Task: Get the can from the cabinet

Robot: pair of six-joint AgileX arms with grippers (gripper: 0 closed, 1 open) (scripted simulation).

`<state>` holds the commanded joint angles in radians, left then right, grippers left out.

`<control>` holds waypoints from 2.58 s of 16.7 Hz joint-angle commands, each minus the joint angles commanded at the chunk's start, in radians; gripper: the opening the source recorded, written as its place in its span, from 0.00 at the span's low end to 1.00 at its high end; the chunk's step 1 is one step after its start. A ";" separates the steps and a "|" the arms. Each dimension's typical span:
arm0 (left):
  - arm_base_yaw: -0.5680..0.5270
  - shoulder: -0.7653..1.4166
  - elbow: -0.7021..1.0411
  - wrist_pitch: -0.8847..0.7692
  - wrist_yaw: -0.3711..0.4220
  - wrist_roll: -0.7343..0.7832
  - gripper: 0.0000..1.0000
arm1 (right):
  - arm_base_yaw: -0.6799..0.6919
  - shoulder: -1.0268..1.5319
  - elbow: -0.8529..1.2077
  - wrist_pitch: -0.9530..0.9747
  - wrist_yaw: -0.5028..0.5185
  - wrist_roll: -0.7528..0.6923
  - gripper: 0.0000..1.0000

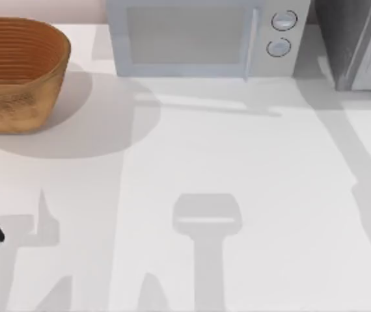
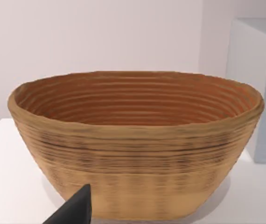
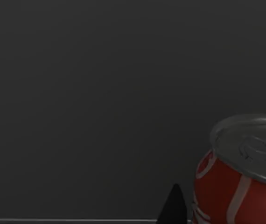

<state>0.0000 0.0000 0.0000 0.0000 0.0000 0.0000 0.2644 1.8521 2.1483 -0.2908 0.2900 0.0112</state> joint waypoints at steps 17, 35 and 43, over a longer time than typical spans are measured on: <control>0.000 0.000 0.000 0.000 0.000 0.000 1.00 | 0.234 -0.467 -0.190 -0.279 0.225 0.000 0.00; 0.000 0.000 0.000 0.000 0.000 0.000 1.00 | 0.016 -1.065 -1.084 -0.035 0.005 -0.005 0.00; 0.000 0.000 0.000 0.000 0.000 0.000 1.00 | -0.185 -1.630 -1.906 0.197 -0.205 -0.010 0.00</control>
<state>0.0000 0.0000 0.0000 0.0000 0.0000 0.0000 0.0797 0.2218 0.2424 -0.0941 0.0850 0.0015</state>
